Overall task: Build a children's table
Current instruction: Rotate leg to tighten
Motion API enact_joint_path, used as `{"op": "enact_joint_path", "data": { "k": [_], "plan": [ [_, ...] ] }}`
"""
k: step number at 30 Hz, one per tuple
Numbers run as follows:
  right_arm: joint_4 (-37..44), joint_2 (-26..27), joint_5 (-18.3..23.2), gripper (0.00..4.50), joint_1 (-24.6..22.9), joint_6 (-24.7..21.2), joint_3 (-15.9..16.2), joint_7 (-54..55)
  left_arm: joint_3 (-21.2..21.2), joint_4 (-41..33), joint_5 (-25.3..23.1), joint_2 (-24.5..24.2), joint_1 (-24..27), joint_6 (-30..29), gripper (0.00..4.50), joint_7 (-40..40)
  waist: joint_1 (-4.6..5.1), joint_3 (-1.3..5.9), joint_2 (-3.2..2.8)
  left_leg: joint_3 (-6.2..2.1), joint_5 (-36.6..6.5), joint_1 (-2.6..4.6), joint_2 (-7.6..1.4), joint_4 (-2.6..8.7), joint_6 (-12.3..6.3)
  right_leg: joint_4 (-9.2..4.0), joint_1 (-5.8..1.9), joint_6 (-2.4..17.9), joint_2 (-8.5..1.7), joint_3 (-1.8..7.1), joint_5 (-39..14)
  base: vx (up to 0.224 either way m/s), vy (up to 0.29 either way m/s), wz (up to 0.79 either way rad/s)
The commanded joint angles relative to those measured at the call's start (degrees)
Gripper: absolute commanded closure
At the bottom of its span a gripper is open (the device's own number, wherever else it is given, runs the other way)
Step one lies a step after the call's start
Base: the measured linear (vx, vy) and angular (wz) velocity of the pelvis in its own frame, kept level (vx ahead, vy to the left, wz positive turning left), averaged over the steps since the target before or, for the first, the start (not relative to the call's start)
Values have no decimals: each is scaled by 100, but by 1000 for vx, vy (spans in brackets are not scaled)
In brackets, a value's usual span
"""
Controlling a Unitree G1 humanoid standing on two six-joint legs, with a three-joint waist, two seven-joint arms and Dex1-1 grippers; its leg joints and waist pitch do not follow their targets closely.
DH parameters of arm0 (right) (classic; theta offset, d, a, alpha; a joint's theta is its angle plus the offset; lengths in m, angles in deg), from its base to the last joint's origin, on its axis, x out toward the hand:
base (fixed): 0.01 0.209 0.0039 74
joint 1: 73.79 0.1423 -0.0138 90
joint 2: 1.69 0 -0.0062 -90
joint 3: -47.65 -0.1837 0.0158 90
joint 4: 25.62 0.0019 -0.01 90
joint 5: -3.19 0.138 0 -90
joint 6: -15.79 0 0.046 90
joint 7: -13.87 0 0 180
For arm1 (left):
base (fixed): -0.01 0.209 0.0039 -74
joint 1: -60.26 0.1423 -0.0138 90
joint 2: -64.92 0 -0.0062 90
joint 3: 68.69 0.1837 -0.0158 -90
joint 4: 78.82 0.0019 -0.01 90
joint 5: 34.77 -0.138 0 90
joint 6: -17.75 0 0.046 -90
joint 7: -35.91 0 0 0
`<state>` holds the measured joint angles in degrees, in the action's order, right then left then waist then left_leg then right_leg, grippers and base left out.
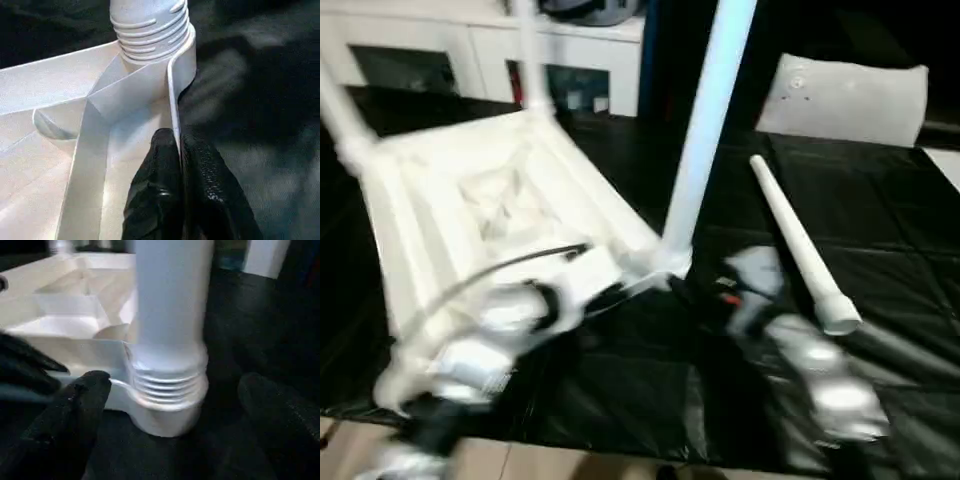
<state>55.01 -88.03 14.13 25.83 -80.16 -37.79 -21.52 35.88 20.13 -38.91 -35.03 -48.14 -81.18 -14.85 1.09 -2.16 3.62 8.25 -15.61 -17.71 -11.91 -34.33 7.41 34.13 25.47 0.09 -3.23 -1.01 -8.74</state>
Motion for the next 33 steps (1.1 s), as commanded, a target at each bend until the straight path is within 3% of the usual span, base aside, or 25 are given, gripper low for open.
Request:
{"op": "enact_joint_path", "data": {
  "k": [1, 6, 9, 11, 13, 15, 18, 21, 28, 33],
  "plan": [
    [221, -103, 168, 3, -35, -123, -56, -310, 122, 177, 74, -105, 116, 145, 450, -447, -6, 259, 13, 128, -551, -201, -8, 445, -574, -363, -358, 1078, -220, 149, -1645, 0, 0, 0],
    [460, -565, 371, 3, -129, -250, 29, -1063, 76, 294, 384, -355, 64, 359, 450, -1057, -16, 282, 78, 154, -111, -199, -7, 400, -728, -272, -378, 1351, -227, 145, -912, 0, 0, 0],
    [542, -734, 408, 3, -160, -320, 164, -1318, 45, 401, 465, -435, 0, 346, 450, -1139, -45, 281, 90, 160, -60, -197, -10, 388, -791, -264, -396, 1384, -243, 153, -915, 0, 0, 0],
    [575, -787, 427, 3, -167, -360, 208, -1375, 18, 435, 506, -444, -18, 289, 450, -1138, -48, 271, 100, 166, -164, -199, -11, 390, -741, -287, -387, 1350, -247, 154, -1129, 0, 0, 0],
    [661, -907, 360, 3, -166, -453, 397, -1582, -67, 480, 550, -429, -79, -246, 450, -1084, -56, 262, 101, 161, -331, -202, -14, 399, -611, -308, -393, 1262, -250, 159, -1441, 0, 0, 0],
    [660, -919, 295, 3, -154, -414, 443, -1594, -62, 510, 521, -413, -101, -179, 450, -1062, -65, 257, 103, 155, -358, -210, -11, 399, -562, -324, -386, 1200, -250, 161, -1540, 0, 0, 0],
    [684, -936, 385, 0, -132, -630, 510, -1736, -71, 585, 455, -337, -150, -210, 395, -864, -65, 263, 103, 147, -375, -207, -11, 401, -528, -322, -386, 1149, -237, 157, -1543, 0, 0, 0],
    [728, -934, 413, 0, -132, -665, 534, -1755, -45, 707, 411, -312, -237, -240, 391, -734, -86, 273, 118, 146, -274, -217, -3, 387, -540, -305, -402, 1159, -240, 160, -1406, 0, 0, 0],
    [693, -931, 370, 0, -109, -632, 546, -1739, 3, 787, 309, -279, -360, -394, 391, -678, -140, 254, 113, 134, -613, -215, -5, 416, -407, -365, -373, 928, -234, 154, -2002, 0, 0, 0],
    [728, -928, 349, 0, -108, -732, 533, -1731, 45, 665, 417, -270, -374, -510, 391, -776, -145, 268, 119, 127, -542, -229, 3, 412, -401, -352, -388, 920, -232, 154, -1912, 0, 0, 0]
  ]
}}
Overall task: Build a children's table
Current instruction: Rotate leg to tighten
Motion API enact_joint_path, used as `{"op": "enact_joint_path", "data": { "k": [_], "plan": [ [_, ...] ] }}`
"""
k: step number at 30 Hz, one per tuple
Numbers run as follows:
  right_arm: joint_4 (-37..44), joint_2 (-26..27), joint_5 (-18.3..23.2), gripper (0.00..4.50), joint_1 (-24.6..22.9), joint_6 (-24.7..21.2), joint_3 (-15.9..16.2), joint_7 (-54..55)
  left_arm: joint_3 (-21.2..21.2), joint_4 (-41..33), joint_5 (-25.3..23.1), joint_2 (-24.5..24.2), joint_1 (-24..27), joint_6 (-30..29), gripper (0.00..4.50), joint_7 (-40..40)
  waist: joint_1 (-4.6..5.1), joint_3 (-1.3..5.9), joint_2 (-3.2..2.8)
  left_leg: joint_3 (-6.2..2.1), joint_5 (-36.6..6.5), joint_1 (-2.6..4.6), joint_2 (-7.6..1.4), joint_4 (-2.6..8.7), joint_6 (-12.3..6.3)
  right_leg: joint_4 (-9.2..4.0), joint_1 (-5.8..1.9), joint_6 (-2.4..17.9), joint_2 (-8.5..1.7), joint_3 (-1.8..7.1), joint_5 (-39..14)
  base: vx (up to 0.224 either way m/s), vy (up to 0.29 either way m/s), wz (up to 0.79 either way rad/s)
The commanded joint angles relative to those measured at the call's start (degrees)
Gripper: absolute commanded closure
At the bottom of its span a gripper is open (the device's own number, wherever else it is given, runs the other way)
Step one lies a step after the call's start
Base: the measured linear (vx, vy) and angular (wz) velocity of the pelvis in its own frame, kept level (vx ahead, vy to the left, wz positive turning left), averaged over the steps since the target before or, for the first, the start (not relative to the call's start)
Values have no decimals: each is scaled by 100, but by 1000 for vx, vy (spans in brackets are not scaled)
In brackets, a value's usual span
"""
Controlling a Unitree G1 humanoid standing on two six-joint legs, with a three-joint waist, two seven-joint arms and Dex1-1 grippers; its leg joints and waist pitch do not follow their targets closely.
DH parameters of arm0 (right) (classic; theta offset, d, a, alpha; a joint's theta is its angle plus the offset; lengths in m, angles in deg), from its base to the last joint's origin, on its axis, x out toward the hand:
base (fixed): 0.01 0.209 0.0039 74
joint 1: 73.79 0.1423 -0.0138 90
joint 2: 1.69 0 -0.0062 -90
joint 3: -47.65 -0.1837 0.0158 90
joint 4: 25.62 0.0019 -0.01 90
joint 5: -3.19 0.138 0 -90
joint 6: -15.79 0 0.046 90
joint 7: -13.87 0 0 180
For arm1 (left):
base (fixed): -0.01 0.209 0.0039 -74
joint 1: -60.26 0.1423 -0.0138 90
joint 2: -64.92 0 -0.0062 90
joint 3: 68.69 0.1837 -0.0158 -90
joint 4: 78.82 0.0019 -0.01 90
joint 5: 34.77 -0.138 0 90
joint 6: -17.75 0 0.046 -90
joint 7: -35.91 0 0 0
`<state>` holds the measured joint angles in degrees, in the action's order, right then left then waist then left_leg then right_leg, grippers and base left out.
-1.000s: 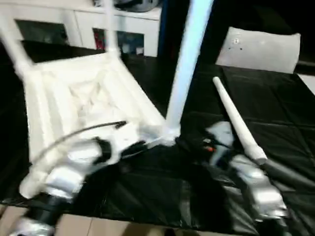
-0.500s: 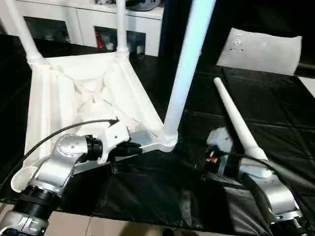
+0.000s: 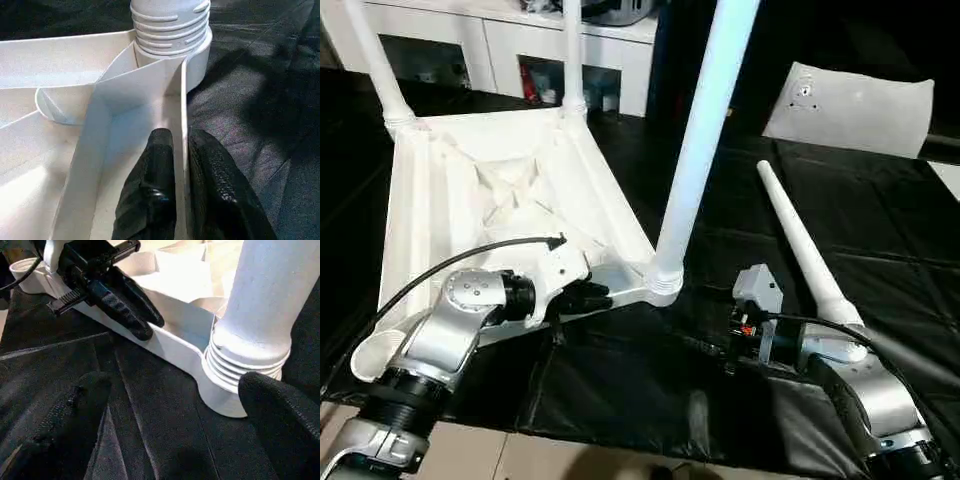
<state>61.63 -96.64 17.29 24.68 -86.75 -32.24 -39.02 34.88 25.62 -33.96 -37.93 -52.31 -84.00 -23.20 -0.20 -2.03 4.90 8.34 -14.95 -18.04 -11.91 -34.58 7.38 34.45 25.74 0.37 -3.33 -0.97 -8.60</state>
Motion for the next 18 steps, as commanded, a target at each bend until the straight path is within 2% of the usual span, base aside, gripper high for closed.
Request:
{"op": "enact_joint_path", "data": {
  "k": [1, 6, 7, 10, 11, 12, 18],
  "plan": [
    [59, -75, 8, 0, 11, -39, -11, 19, 149, 61, -25, 22, 42, -288, 391, 14, -17, 263, -25, 119, -553, -189, -5, 436, -382, -361, -413, 947, -225, 151, -1800, 0, 0, 0],
    [35, -70, -23, 0, 20, -9, -8, 57, 247, 115, -204, -9, -36, -324, 391, 62, -15, 273, -19, 128, -402, -193, 7, 421, -458, -340, -432, 1086, -214, 142, -1426, 0, 0, 0],
    [34, -70, -24, 0, 25, -11, -8, 55, 261, 136, -227, -16, -49, -321, 391, 56, -17, 272, -36, 127, -413, -192, 10, 419, -460, -339, -434, 1085, -215, 144, -1451, 0, 0, 0],
    [32, -74, -30, 0, 32, -4, -17, 57, 291, 119, -232, -43, -64, -376, 391, 2, -13, 266, -30, 125, -521, -191, 6, 425, -429, -363, -429, 1025, -215, 139, -1656, 0, 0, 0],
    [33, -76, -40, 0, 30, 11, -27, 64, 312, 67, -218, -69, -60, -415, 417, -33, -15, 263, -36, 122, -544, -191, 3, 430, -418, -364, -428, 1017, -218, 139, -1697, 0, 0, 0],
    [32, -76, -44, 0, 30, 18, -30, 68, 316, 52, -212, -74, -59, -428, 424, -40, -14, 264, -32, 123, -578, -187, 3, 429, -404, -369, -423, 994, -216, 140, -1749, 0, 0, 0],
    [7, -72, -60, 0, 42, 50, -48, 105, 283, 32, -164, -75, -95, -500, 440, -23, -8, 275, -41, 122, -496, -187, 7, 425, -390, -347, -433, 1055, -210, 139, -1539, 0, 0, 0]
  ]
}}
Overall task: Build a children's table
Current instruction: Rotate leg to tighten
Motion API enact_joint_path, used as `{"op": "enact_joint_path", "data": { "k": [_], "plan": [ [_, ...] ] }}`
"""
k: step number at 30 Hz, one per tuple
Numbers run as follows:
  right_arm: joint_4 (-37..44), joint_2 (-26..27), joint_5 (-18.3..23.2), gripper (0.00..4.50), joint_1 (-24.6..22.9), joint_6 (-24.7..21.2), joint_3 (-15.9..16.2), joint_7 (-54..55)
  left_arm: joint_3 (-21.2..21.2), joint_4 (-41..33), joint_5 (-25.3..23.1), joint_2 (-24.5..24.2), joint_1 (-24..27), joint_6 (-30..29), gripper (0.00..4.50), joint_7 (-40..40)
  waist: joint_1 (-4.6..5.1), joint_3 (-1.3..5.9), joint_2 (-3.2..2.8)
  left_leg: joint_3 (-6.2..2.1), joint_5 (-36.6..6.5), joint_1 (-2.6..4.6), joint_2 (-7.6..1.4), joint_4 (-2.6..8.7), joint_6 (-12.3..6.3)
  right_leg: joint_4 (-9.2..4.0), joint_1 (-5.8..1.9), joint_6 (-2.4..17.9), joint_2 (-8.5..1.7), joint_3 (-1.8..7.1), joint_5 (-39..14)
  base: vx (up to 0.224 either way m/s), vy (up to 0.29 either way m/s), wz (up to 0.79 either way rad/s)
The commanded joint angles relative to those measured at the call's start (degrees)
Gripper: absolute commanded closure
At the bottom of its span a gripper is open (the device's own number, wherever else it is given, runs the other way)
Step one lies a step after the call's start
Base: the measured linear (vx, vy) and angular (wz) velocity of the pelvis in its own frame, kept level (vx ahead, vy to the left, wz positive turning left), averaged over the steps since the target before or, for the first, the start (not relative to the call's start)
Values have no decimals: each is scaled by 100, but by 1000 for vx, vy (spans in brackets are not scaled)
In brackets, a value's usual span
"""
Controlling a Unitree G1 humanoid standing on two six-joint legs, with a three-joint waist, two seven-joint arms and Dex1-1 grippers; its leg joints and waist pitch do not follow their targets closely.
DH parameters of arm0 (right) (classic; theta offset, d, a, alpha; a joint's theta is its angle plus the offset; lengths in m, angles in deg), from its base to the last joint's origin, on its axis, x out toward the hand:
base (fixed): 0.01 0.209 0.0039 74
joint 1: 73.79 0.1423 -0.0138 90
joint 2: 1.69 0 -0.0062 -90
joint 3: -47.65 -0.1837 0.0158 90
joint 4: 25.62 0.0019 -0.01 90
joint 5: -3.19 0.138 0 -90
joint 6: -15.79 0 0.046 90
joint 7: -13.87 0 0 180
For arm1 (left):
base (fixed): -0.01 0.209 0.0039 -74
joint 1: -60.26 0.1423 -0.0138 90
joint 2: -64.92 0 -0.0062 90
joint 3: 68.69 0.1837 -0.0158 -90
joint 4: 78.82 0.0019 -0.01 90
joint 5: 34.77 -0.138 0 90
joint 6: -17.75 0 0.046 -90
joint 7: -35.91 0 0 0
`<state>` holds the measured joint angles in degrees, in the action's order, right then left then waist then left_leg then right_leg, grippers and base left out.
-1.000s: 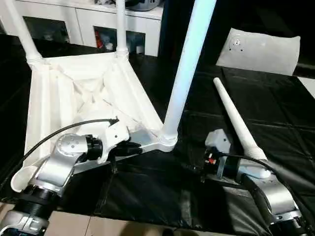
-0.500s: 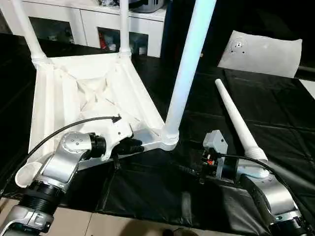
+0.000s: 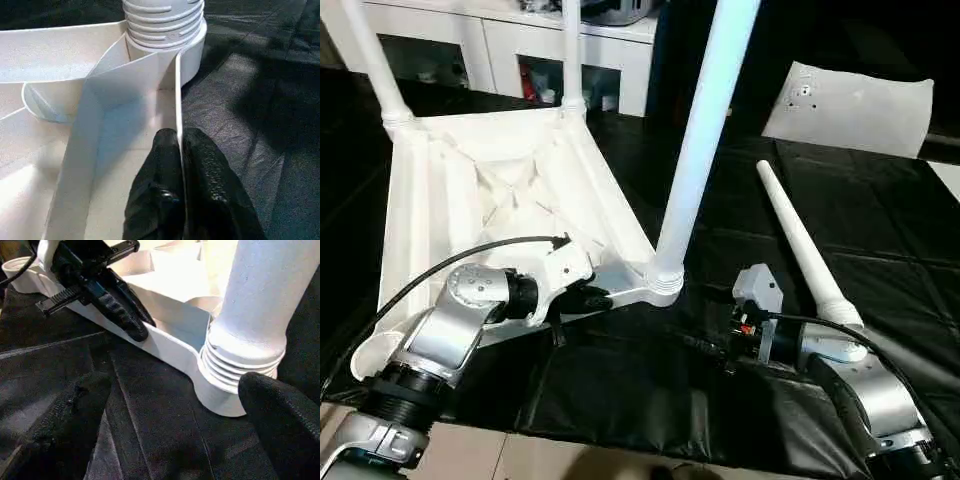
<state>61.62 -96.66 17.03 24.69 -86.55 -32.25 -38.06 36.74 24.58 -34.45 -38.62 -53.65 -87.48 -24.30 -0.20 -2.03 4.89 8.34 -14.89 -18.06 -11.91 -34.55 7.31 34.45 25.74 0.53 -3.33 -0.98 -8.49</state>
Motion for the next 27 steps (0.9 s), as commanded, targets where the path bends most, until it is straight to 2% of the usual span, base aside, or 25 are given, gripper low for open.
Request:
{"op": "enact_joint_path", "data": {
  "k": [1, 7, 12, 19, 22, 26, 27],
  "plan": [
    [7, -70, -35, 0, 41, 30, -46, 8, 98, 136, -115, -7, 40, -151, 440, 87, -9, 277, -40, 124, -455, -187, 8, 419, -393, -337, -438, 1063, -210, 141, -1469, 0, 0, 0],
    [-11, -72, -61, 0, 66, 52, -28, 33, 338, 165, -433, -196, 3, -44, 440, 40, -16, 264, -26, 118, -584, -197, 11, 426, -381, -374, -434, 953, -210, 137, -1788, 0, 0, 0],
    [-44, -64, -85, 0, 115, 92, -23, 74, 379, 222, -413, -214, -12, 136, 440, -48, -18, 264, -40, 118, -648, -190, 16, 427, -345, -383, -427, 901, -211, 139, -1899, 0, 0, 0],
    [-123, -53, -158, 0, 206, 160, -50, 155, 488, 299, -528, -367, 28, 587, 440, -49, -12, 279, -42, 119, -542, -190, 10, 423, -344, -346, -435, 987, -205, 137, -1572, 0, 0, 0],
    [-152, -61, -186, 0, 238, 173, -68, 191, 478, 273, -596, -442, 78, 717, 440, -20, -8, 273, -46, 119, -580, -191, 13, 424, -326, -343, -438, 1006, -205, 136, -1598, 0, 0, 0],
    [-182, -81, -173, 0, 271, 184, -88, 190, 396, 233, -276, -487, 82, 848, 440, -386, -14, 269, -49, 118, -657, -183, 18, 429, -292, -361, -429, 932, -208, 140, -1813, 0, 0, 0],
    [-200, -85, -182, 0, 279, 204, -92, 196, 355, 182, 29, -532, 54, 878, 440, -805, -14, 267, -39, 122, -653, -178, 15, 432, -283, -362, -417, 936, -205, 140, -1807, 0, 0, 0]
  ]
}}
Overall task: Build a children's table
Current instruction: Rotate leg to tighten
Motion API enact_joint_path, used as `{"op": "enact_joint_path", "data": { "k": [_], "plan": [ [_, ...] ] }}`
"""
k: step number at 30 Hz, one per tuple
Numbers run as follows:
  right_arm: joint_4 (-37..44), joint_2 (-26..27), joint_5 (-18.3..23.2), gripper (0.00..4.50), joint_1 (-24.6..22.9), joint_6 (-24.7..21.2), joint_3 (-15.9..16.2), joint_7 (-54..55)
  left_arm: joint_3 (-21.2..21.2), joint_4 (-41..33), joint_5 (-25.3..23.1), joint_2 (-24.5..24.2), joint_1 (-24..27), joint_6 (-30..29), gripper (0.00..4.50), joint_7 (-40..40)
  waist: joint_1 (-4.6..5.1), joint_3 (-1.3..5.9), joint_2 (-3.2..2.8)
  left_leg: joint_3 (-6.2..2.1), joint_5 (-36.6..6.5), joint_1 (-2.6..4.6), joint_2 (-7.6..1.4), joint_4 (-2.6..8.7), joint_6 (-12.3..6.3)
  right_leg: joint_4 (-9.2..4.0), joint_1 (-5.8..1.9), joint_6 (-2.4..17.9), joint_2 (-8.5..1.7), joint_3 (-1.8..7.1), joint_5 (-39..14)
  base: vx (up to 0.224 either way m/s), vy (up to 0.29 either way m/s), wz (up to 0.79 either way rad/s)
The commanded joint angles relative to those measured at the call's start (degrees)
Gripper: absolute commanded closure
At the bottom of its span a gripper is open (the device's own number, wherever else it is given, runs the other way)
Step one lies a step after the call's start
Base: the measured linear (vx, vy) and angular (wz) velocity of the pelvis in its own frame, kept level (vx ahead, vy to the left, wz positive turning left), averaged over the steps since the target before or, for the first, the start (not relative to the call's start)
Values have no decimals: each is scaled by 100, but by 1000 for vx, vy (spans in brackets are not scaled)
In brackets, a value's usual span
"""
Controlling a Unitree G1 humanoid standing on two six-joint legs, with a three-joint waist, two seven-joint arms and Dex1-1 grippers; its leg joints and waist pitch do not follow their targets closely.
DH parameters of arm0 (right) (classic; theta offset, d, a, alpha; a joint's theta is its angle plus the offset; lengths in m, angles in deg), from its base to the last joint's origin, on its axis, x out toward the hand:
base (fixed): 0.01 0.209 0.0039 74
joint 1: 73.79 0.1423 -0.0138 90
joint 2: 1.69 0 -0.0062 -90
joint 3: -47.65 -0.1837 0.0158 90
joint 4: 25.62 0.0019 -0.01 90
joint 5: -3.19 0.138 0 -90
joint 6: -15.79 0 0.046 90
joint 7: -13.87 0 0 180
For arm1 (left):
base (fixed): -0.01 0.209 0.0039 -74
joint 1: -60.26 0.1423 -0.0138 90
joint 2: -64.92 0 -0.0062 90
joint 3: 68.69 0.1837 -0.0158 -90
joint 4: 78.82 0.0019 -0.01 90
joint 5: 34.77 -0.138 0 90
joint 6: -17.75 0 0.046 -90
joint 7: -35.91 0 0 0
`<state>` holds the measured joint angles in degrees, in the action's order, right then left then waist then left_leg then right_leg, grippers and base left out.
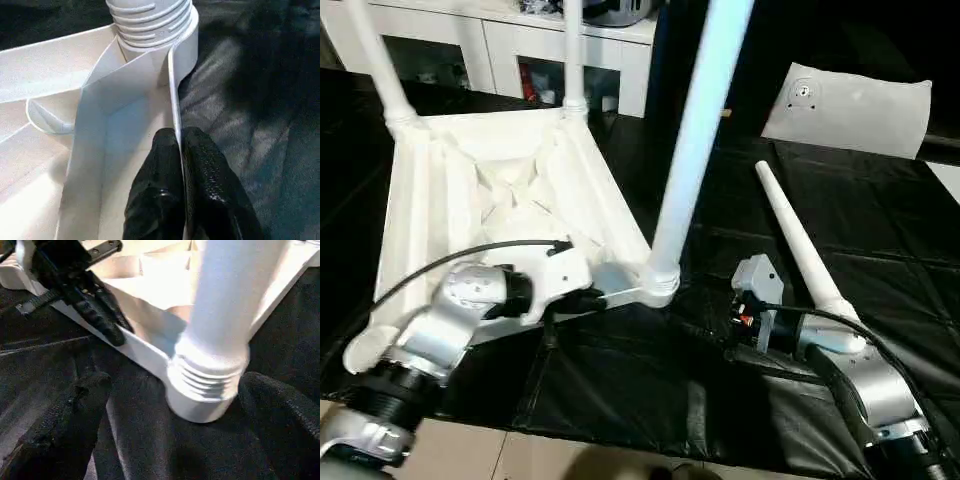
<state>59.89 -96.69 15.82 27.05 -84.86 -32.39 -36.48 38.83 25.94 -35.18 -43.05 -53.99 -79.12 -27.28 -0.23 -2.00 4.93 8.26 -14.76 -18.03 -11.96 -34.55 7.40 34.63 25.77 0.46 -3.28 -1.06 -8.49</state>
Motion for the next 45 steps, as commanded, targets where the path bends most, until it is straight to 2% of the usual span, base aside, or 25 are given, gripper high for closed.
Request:
{"op": "enact_joint_path", "data": {
  "k": [1, 3, 6, 8, 10, 12, 14, 15, 17, 20, 22, 23, 25, 27, 28, 30, 31, 32, 38, 41, 42, 45],
  "plan": [
    [-29, -82, -62, 0, 43, 38, -78, 39, 143, 42, 135, -95, 84, 48, 440, -553, -16, 271, -59, 130, -618, -169, 24, 433, -289, -359, -414, 985, -210, 149, -1704, 0, 0, 0],
    [-37, -75, -65, 0, 44, 50, -74, 41, 121, 36, 181, -151, 46, -84, 440, -612, -10, 281, -67, 133, -498, -168, 13, 431, -284, -316, -420, 1092, -203, 142, -1364, 0, 0, 0],
    [-41, -47, -64, 0, 38, 61, -41, 57, 62, 200, 18, -166, -29, 121, 440, -323, -21, 286, -68, 145, -399, -167, 16, 417, -336, -293, -437, 1209, -202, 138, -1061, 0, 0, 0],
    [-23, -36, -56, 0, 22, 56, -31, 66, -86, 211, 122, -113, -24, 97, 440, -208, -30, 281, -61, 144, -448, -176, 22, 419, -329, -307, -450, 1184, -208, 141, -1159, 0, 0, 0],
    [-11, -31, -46, 0, 2, 58, -31, 70, -247, 130, 357, -64, 12, -25, 440, -261, -36, 258, -73, 142, -672, -177, 25, 428, -254, -350, -438, 1062, -216, 146, -1622, 0, 0, 0],
    [22, -29, -15, 0, -45, 45, -53, 81, -424, -39, 600, -92, 97, -56, 392, -348, -34, 259, -57, 135, -757, -183, 27, 427, -225, -372, -435, 950, -215, 147, -1896, 0, 0, 0],
    [44, -32, 2, 0, -77, 41, -70, 88, -530, -129, 743, -128, 159, -44, 390, -413, -28, 258, -59, 127, -744, -193, 25, 435, -216, -372, -432, 926, -212, 147, -1922, 0, 0, 0],
    [48, -32, 5, 0, -86, 44, -76, 92, -559, -152, 770, -144, 184, -59, 380, -409, -25, 262, -74, 124, -728, -187, 16, 437, -214, -368, -426, 938, -211, 146, -1871, 0, 0, 0],
    [62, -30, 18, 0, -110, 49, -87, 97, -567, -205, 803, -183, 236, -47, 352, -401, -19, 261, -65, 129, -697, -186, 15, 434, -229, -350, -424, 1003, -202, 141, -1698, 0, 0, 0],
    [74, -14, 20, 0, -122, 49, -76, 116, -579, -239, 817, -168, 267, -44, 342, -372, -18, 264, -68, 134, -629, -184, 20, 428, -258, -337, -431, 1040, -196, 141, -1565, 0, 0, 0],
    [77, -1, 26, 0, -123, 52, -70, 130, -597, -284, 833, -146, 291, -78, 312, -371, -21, 264, -78, 133, -609, -180, 17, 430, -254, -332, -431, 1058, -200, 143, -1525, 0, 0, 0],
    [90, 9, 34, 0, -129, 53, -73, 142, -638, -327, 864, -111, 315, -97, 308, -330, -20, 263, -93, 131, -606, -182, 17, 432, -246, -330, -433, 1062, -201, 142, -1513, 0, 0, 0],
    [111, 22, 48, 0, -137, 47, -83, 158, -714, -398, 939, -48, 347, -144, 299, -245, -15, 266, -74, 136, -621, -190, 16, 424, -238, -332, -443, 1072, -205, 143, -1526, 0, 0, 0],
    [147, 37, 74, 0, -159, 31, -106, 187, -856, -524, 1122, 64, 398, -338, 273, -99, -14, 262, -98, 139, -673, -188, 16, 425, -211, -341, -434, 1078, -199, 140, -1580, 0, 0, 0],
    [169, 44, 88, 0, -179, 23, -122, 207, -924, -597, 1195, 120, 434, -443, 266, 0, -20, 259, -87, 136, -712, -190, 19, 425, -208, -347, -438, 1059, -196, 136, -1647, 0, 0, 0],
    [235, 101, 134, 0, -250, -24, -187, 325, -1090, -696, 1128, 310, 557, -464, 258, 521, -20, 255, -104, 133, -759, -189, 21, 426, -215, -359, -433, 1019, -189, 135, -1735, 0, 0, 0],
    [235, 101, 134, 0, -250, -24, -187, 325, -1090, -696, 1128, 310, 557, -464, 247, 521, -12, 254, -81, 137, -758, -201, 26, 416, -232, -379, -438, 980, -179, 132, -1752, 0, 0, 0],
    [305, 157, 205, 18, -319, -105, -239, 422, -1232, -739, 997, 492, 673, -436, 228, 1046, -13, 267, -85, 133, -725, -198, 29, 408, -237, -363, -443, 973, -178, 130, -1731, 0, 0, 0],
    [596, 220, 306, 74, -575, -231, -193, 462, -1416, -1344, 1149, 757, 1247, -697, 221, 1495, -4, 250, -86, 120, -769, -213, -2, 431, -318, -380, -433, 960, -179, 131, -1742, 0, 0, 0],
    [655, 234, 336, 94, -634, -260, -168, 465, -1390, -1561, 1206, 794, 1423, -821, 221, 1550, 0, 237, -88, 125, -976, -201, 7, 433, -345, -417, -396, 877, -170, 130, -2073, 0, 0, 0],
    [675, 237, 341, 118, -649, -270, -161, 474, -1380, -1624, 1223, 814, 1466, -858, 251, 1589, -2, 233, -83, 120, -1011, -203, 6, 439, -348, -425, -395, 838, -172, 131, -2155, 0, 0, 0],
    [734, 248, 322, 130, -683, -295, -153, 525, -1299, -1809, 1223, 864, 1575, -932, 258, 1675, -2, 228, -74, 110, -1044, -210, 5, 442, -345, -441, -389, 710, -172, 129, -2340, 0, 0, 0]
  ]
}}
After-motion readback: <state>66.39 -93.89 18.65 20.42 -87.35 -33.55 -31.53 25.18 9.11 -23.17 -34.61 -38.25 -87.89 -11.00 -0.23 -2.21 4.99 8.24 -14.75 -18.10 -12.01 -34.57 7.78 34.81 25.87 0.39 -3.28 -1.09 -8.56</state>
